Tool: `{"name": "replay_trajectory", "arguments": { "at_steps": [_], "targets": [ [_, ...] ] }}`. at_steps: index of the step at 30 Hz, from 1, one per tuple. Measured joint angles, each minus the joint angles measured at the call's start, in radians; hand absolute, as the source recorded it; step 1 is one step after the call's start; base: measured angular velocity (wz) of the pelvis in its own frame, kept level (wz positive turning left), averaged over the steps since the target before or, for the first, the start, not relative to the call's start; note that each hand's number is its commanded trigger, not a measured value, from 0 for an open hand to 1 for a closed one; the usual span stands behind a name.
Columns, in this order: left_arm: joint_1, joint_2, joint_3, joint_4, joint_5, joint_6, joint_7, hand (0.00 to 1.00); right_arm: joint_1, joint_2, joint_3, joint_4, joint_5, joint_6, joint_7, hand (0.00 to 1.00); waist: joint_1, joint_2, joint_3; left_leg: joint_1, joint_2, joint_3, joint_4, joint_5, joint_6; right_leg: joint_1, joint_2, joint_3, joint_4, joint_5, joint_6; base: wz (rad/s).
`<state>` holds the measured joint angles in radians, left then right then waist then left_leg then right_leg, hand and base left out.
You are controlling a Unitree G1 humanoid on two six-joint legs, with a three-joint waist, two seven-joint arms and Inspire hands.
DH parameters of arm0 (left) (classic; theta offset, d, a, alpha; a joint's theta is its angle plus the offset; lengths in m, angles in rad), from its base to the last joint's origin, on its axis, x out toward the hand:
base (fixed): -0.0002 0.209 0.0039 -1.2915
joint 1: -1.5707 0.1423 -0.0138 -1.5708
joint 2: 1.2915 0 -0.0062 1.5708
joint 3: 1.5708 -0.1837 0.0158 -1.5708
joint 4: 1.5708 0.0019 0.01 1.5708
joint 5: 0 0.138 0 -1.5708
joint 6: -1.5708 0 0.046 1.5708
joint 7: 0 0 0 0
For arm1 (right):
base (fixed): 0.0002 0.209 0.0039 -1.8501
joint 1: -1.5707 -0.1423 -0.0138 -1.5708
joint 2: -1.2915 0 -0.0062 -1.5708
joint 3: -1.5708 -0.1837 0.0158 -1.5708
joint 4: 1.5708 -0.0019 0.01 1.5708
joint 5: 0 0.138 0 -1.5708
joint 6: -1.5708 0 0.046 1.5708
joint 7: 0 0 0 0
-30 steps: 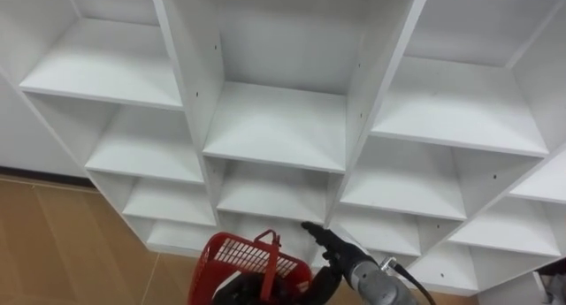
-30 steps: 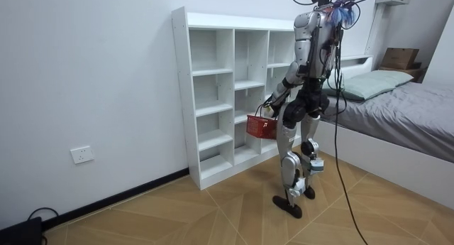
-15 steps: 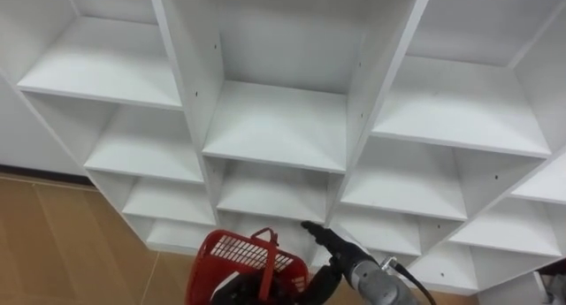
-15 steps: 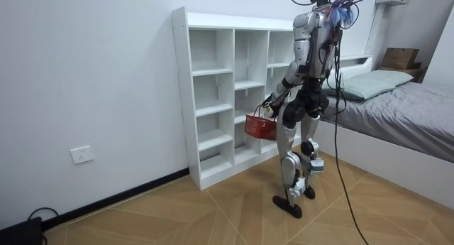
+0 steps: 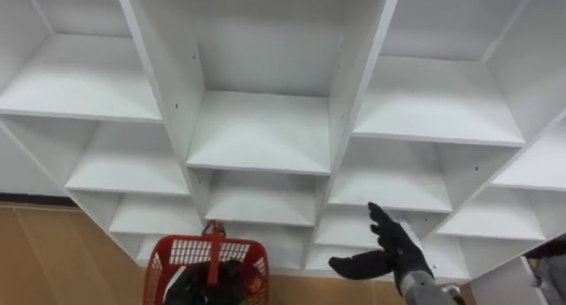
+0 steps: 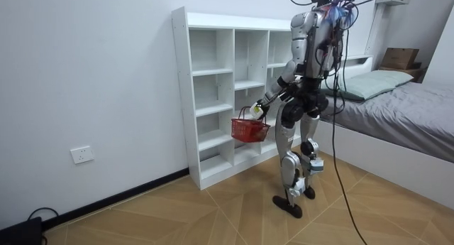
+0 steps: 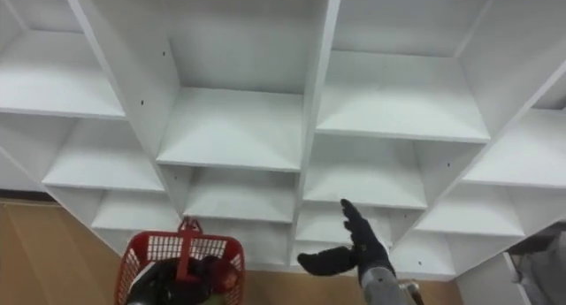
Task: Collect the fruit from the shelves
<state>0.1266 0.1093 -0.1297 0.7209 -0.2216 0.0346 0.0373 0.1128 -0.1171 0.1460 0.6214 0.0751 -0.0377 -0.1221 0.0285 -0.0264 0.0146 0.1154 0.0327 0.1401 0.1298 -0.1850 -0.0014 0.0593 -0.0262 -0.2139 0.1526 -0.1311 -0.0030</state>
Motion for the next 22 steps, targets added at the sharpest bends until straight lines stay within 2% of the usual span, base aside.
{"name": "replay_trajectory", "arguments": {
  "at_steps": [4,6,10,15,17,22],
  "targets": [
    [0.026,0.001,0.052,0.017,0.001,-0.010,0.035,1.00,0.070,-0.012,-0.044,-0.001,0.044,-0.017,-0.019,0.00,-0.003,0.009,-0.0065,0.006,0.007,0.019,0.000,-0.006,-0.002,-0.001,0.007,0.016,0.000,0.001,-0.001,-0.15],
    [0.035,0.003,0.075,0.051,0.013,-0.027,0.048,1.00,0.091,-0.013,-0.064,0.009,0.105,-0.025,-0.032,0.00,-0.005,0.014,-0.0091,0.018,0.008,0.025,-0.001,-0.007,-0.003,0.002,0.010,0.023,-0.001,0.001,-0.002,-0.10],
    [0.053,0.006,0.118,0.175,0.049,-0.051,0.086,1.00,0.100,-0.015,-0.102,0.172,0.178,-0.069,-0.035,0.00,-0.029,0.019,-0.0121,0.053,0.009,0.029,-0.003,-0.010,-0.007,0.031,0.011,0.029,-0.003,-0.003,-0.003,-0.05],
    [0.086,0.005,0.137,0.230,0.106,-0.061,0.115,1.00,0.106,-0.015,-0.131,0.391,0.255,-0.071,-0.019,0.00,-0.027,0.023,-0.0117,0.055,0.012,0.026,-0.002,-0.024,-0.005,0.029,0.015,0.039,0.002,-0.010,-0.002,-0.03],
    [0.097,0.000,0.169,0.259,0.147,-0.064,0.119,1.00,0.108,-0.014,-0.129,0.466,0.292,-0.070,0.015,0.00,-0.024,0.023,-0.0120,0.058,0.015,0.039,-0.002,-0.025,-0.006,0.030,0.018,0.052,0.009,-0.009,-0.003,-0.15],
    [0.116,-0.003,0.170,0.286,0.147,-0.062,0.127,1.00,0.108,-0.009,-0.129,0.553,0.349,-0.054,0.062,0.00,-0.022,0.023,-0.0104,0.065,0.017,0.055,-0.003,-0.028,-0.007,0.027,0.024,0.074,0.015,-0.009,-0.003,-0.11]
  ]
}}
